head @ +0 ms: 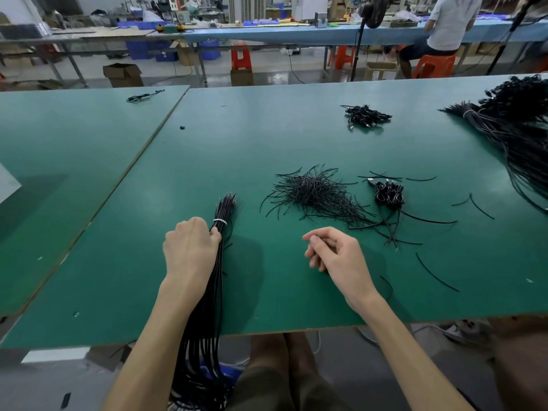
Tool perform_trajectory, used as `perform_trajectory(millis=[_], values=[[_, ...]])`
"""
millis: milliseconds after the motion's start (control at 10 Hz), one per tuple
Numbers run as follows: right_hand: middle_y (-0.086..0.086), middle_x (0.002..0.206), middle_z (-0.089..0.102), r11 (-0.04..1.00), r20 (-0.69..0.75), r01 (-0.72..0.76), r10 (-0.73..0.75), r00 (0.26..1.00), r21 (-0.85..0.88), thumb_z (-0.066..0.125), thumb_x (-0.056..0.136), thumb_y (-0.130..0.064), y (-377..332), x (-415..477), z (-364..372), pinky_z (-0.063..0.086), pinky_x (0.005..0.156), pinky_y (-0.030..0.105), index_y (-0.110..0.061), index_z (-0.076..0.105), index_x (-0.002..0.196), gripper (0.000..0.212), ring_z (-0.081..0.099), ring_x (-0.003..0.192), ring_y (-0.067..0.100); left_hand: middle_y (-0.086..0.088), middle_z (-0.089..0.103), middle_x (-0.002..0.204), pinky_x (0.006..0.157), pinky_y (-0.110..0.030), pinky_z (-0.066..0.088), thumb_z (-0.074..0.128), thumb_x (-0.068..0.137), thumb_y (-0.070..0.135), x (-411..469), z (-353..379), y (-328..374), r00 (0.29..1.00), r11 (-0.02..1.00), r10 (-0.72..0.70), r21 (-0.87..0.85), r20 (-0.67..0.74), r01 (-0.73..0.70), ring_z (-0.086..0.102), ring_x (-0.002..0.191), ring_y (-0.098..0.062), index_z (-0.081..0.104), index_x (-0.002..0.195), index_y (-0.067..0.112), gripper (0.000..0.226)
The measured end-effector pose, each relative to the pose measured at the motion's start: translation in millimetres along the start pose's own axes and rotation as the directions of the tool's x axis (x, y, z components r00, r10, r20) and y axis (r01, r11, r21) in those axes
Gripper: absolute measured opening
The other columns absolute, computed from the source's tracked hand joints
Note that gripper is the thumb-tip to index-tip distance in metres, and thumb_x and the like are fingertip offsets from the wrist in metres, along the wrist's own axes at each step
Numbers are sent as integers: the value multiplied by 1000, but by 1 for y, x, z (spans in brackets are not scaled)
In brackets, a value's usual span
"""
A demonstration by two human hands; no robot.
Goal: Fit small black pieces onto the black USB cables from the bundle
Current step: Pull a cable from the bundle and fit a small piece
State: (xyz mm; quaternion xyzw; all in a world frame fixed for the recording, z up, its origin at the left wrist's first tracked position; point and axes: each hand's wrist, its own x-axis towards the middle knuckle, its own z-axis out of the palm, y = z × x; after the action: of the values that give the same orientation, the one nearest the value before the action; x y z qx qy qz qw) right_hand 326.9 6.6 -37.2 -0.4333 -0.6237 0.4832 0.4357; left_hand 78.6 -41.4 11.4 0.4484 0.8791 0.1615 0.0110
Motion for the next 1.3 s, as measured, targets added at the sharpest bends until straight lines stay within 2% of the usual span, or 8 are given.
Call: perform_trajectory(millis=[300, 500, 800, 900, 1000, 1100, 1200, 1300], values=[[4, 77, 73, 1000, 2, 3, -3, 1000, -1, 58, 103, -8, 0, 0, 0, 49, 56, 22, -15, 73, 99, 17, 65, 62, 13, -4, 34, 53, 55, -36, 31, 56, 95, 23, -7, -9, -5, 997, 998, 67, -17, 42, -66, 31, 54, -28, 34, 63, 10, 41], [4, 77, 73, 1000, 4, 0, 0, 1000, 3, 58, 103, -8, 1, 2, 1, 49, 56, 22, -16, 73, 99, 17, 65, 62, 13, -4, 41, 61, 53, -32, 30, 62, 89, 27, -10, -20, 0, 982, 986, 63, -162, 180, -33, 32, 59, -24, 42, 66, 14, 33], [1, 77, 73, 996, 121, 49, -40, 992, -73, 60, 104, -20, -3, 2, 4, 49, 62, 20, -18, 75, 96, 17, 64, 63, 13, 4, 28, 50, 55, -30, 22, 65, 86, 29, -7, -26, 6, 911, 972, 157, -225, 382, -73, 26, 56, -20, 32, 58, 19, 45], [-5, 77, 73, 981, 182, 86, -53, 982, -176, 61, 103, -31, -5, 0, 7, 54, 69, 26, -25, 77, 91, 21, 64, 65, 10, 0, 43, 61, 61, -30, 28, 65, 78, 38, -9, -30, -1, 865, 957, 201, -280, 460, -74, 36, 61, -16, 30, 47, 19, 50], [-10, 78, 74, 954, 237, 111, -44, 971, -277, 59, 102, -43, -8, -4, 12, 51, 70, 31, -31, 78, 89, 26, 60, 67, 2, -5, 45, 68, 69, -32, 32, 55, 62, 49, -18, -33, -4, 809, 943, 270, -314, 522, -112, 45, 78, -15, 35, 47, 18, 40], [-12, 84, 74, 879, 316, 159, -10, 949, -449, 53, 100, -56, -14, -5, 19, 49, 84, 37, -30, 78, 93, 37, 60, 88, 8, -7, 42, 70, 60, -30, 29, 63, 76, 39, -24, -30, -1, 809, 944, 287, -294, 513, -149, 35, 64, -18, 42, 54, 17, 37], [-8, 83, 75, 932, 397, 124, 23, 918, -340, 45, 97, -64, -24, -11, 31, 52, 83, 39, -26, 80, 93, 52, 63, 83, 12, -2, 38, 59, 52, -27, 28, 66, 86, 32, -27, -28, 7, 855, 963, 241, -224, 459, -151, 31, 56, -20, 50, 62, 14, 33], [-1, 85, 76, 962, 522, 100, 49, 851, -253, 57, 100, -55, -28, -18, 56, 54, 75, 40, -25, 75, 93, 36, 65, 72, 17, -6, 57, 70, 50, -28, 35, 66, 91, 35, -26, -25, 15, 881, 978, 198, -152, 429, -146, 46, 59, -25, 66, 71, 2, 38]])
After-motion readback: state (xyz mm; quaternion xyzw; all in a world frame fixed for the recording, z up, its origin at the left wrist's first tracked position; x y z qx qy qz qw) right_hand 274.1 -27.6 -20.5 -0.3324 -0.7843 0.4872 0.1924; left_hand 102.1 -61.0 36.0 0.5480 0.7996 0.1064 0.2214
